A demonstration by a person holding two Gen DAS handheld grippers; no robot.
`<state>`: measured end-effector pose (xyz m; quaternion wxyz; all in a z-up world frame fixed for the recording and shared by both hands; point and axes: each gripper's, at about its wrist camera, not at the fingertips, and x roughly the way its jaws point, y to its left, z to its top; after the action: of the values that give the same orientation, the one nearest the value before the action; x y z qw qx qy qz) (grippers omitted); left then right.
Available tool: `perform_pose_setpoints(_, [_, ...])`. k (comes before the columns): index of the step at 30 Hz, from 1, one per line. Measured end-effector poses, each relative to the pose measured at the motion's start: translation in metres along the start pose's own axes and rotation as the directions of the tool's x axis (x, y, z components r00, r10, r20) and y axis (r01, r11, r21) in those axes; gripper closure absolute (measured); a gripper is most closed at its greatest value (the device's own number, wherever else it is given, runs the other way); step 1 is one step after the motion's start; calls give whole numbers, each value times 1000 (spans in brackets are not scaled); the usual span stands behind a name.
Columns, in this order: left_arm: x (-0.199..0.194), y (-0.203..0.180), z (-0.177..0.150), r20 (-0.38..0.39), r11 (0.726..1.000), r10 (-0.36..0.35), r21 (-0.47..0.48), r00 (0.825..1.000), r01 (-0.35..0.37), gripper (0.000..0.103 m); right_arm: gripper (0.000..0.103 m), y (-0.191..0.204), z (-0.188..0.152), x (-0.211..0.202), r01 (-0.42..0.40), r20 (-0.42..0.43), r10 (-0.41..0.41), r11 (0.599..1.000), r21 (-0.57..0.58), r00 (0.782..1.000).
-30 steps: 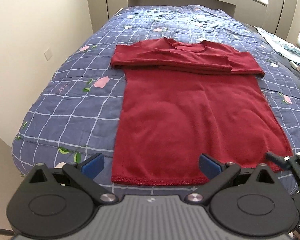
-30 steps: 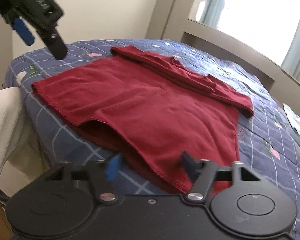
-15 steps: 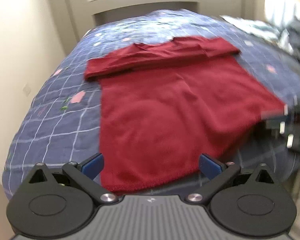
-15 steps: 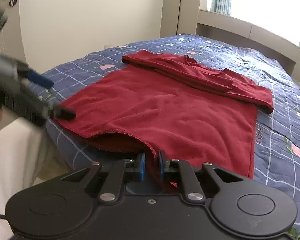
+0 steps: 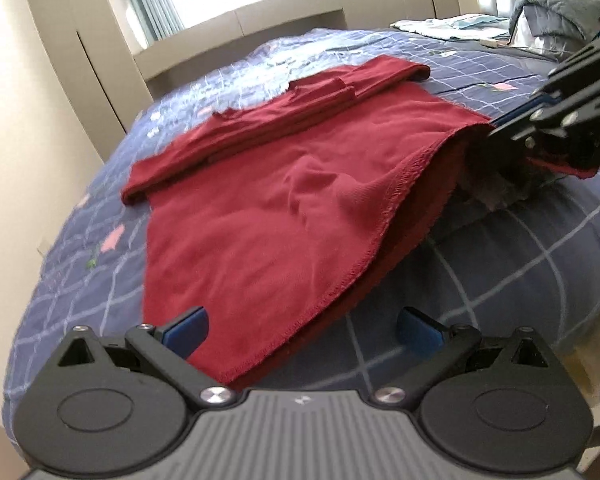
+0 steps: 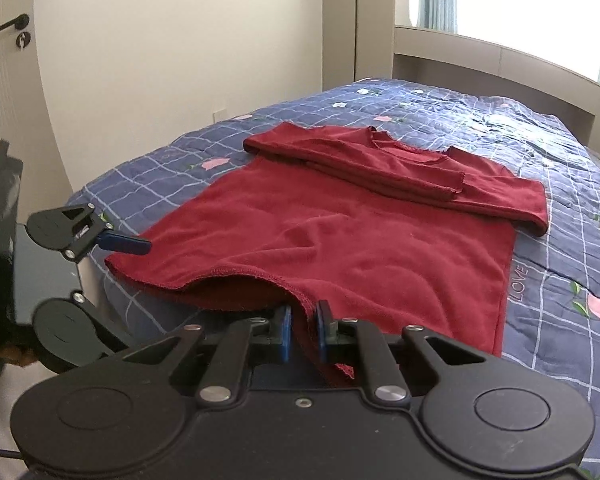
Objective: Fold small clothes
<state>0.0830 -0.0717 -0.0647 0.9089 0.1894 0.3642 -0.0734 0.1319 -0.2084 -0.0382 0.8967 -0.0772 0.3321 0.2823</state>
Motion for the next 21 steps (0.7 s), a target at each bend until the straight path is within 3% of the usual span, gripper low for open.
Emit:
perform_pose_setpoints(4, [7,3,-1,34,999,37,2,999,-37,2,91,0,2,-2,13,3,-13,1000,16,1000])
perform_pose_setpoints(13, [13,8,-1,77,993,112,12,991,-113,21,91,6,6,-4,32,7,-32,999,22,999])
perform_pose_setpoints(17, [14,5,-5,80,985,147,78,986,-153,51,91,5,10,-8,40,23,-40,999,21,999])
perform_pose_setpoints(19, [15,7,-8,80,980,163,104,983,-171,59,91,6,11,-10,48,30,-48,999,16,998])
perform_pose_setpoints(21, [15,11,-9,85,977,161,126,983,-171,93,91,7,11,-11,58,31,-58,998,5,998])
